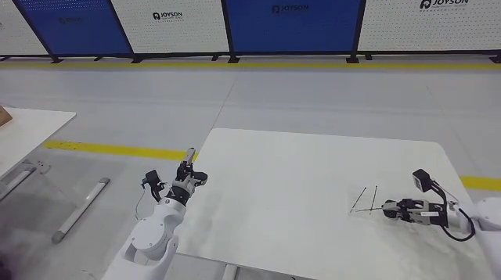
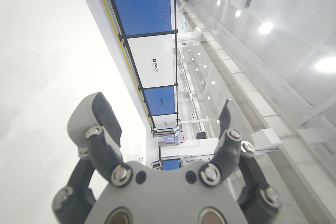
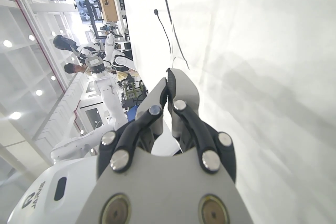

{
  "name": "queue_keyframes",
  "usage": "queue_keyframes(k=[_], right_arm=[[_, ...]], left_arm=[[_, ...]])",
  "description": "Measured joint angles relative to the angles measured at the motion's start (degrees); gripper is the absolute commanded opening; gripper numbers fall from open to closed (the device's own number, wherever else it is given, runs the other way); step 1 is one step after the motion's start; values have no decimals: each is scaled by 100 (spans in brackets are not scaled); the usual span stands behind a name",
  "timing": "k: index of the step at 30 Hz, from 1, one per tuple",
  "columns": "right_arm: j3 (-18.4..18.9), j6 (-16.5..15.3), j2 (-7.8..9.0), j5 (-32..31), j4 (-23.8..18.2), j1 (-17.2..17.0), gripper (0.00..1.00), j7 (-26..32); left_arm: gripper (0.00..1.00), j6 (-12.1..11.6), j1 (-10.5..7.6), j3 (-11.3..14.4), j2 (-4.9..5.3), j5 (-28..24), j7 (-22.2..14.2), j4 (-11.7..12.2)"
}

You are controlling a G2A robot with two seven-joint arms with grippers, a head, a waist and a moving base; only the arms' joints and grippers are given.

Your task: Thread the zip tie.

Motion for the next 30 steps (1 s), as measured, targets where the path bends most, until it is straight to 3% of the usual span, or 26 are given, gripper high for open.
queue_keyframes(k=[11,20,30], right_arm=[[324,-488,78,619,69,-86,0,200],[1155,-490,418,1669,-1035,-775,0,200],[1147,-490,415,1648,-982,-756,0,200]], left_arm=[[100,0,0,0,0,0,0,0],[100,0,0,0,0,0,0,0],[100,0,0,0,0,0,0,0]])
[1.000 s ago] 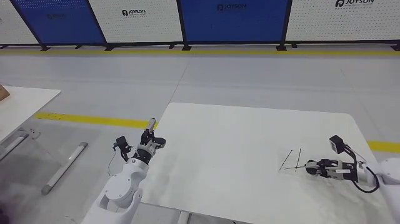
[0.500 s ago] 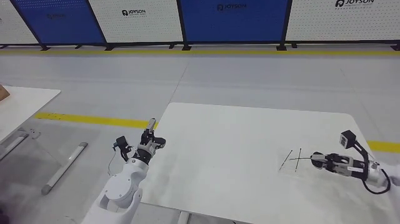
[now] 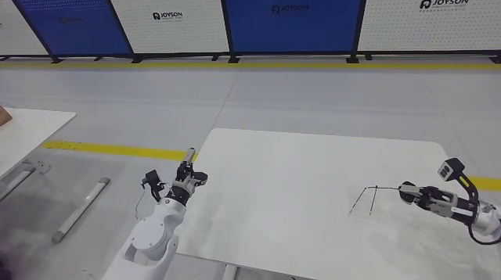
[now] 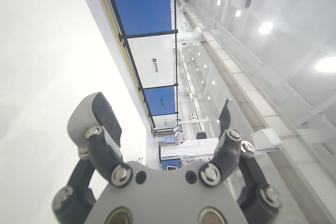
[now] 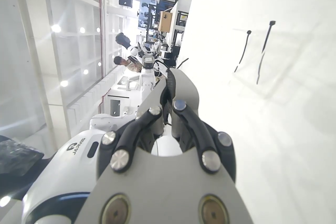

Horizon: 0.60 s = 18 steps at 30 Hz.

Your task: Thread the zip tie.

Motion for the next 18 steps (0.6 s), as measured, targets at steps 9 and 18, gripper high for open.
queue_keyframes(k=[9,18], right_arm=[[140,-1,-56,374,-1049,-526,0,-536],[278,83,-171,631,-2616,-1378,0,-1017]], left_arm=[[100,0,0,0,0,0,0,0],[100,0,0,0,0,0,0,0]])
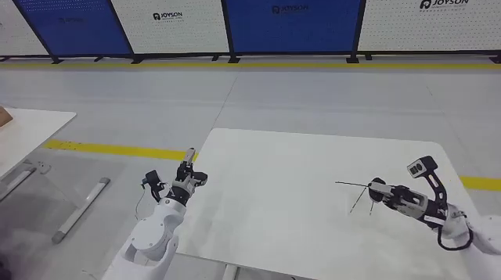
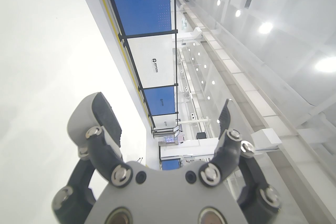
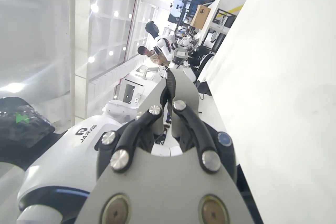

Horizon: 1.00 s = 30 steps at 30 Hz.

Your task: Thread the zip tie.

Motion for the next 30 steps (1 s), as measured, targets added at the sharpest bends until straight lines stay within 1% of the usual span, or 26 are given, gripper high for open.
queue_keyframes(k=[9,12,15,20,23,25,27,30], right_arm=[[10,-5,2,-3,12,8,0,4],[10,-5,2,-3,12,7,0,4],[10,-5,2,-3,12,7,0,4],[10,-5,2,-3,12,7,0,4],[10,-5,2,-3,12,7,0,4],[10,-5,2,-3,12,7,0,4],[10,-5,2,-3,12,7,0,4],[10,-5,2,-3,12,7,0,4]], left_arm=[[100,0,0,0,0,0,0,0],[100,63,-60,74,0,106,-87,11],[100,161,-177,337,-9,504,-204,-25],[100,104,-257,979,-31,1412,-445,-129],[100,71,-341,1318,-59,1679,-526,-40],[100,118,-441,1482,-79,1739,-536,94],[100,188,-492,1544,-86,1782,-531,166],[100,196,-493,1543,-86,1786,-529,167]])
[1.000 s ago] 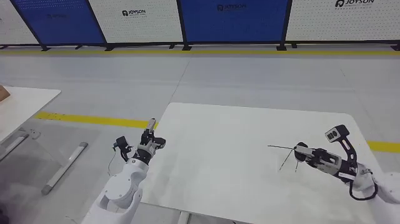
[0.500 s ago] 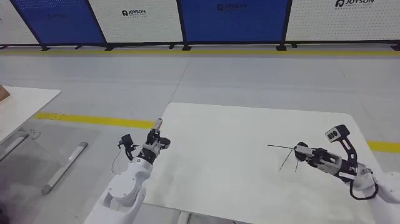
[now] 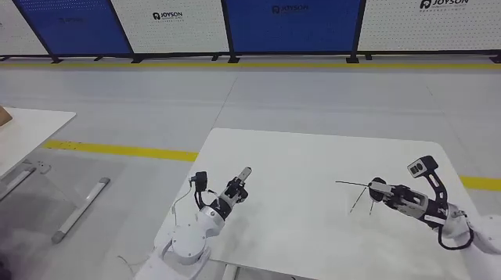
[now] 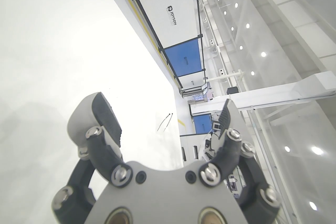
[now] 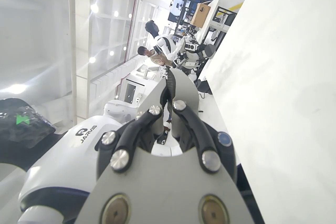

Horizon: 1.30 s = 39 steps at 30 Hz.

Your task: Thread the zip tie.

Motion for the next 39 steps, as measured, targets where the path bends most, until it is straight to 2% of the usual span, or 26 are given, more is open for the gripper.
queue_keyframes(k=[6,8,11,14,18,20,22,24,33,35,39], right_arm=[[45,-50,-12,100,-138,-105,0,-120],[75,-82,-28,197,-229,-178,0,-85],[-17,-80,-96,303,-350,-234,0,-20],[-228,-79,-200,366,-384,-191,0,-14],[-599,-78,-361,388,-309,-58,0,14],[-834,-72,-446,270,-231,45,0,25],[-1028,4,-496,68,-115,180,0,64],[-1048,22,-500,42,-95,199,0,66],[-1031,12,-498,65,-108,183,0,52],[-1049,-20,-519,31,-200,104,0,-180],[-1206,-82,-631,-71,-373,-11,0,-895]], left_arm=[[100,-58,1,-7,-2,-72,-46,-5],[100,-221,30,-52,2,-366,-316,13],[100,-439,44,-72,33,-573,-988,33],[100,-664,21,72,36,-663,-1467,43],[100,-808,-46,265,33,-906,-1994,-34],[100,-861,-86,371,21,-840,-1947,-37],[100,-786,-155,465,4,-765,-1766,2],[100,-753,-178,473,-1,-736,-1606,19],[100,-756,-175,468,-1,-740,-1642,18],[100,-764,-191,482,-5,-741,-1594,24],[100,-893,-279,618,-47,-809,-1274,30]])
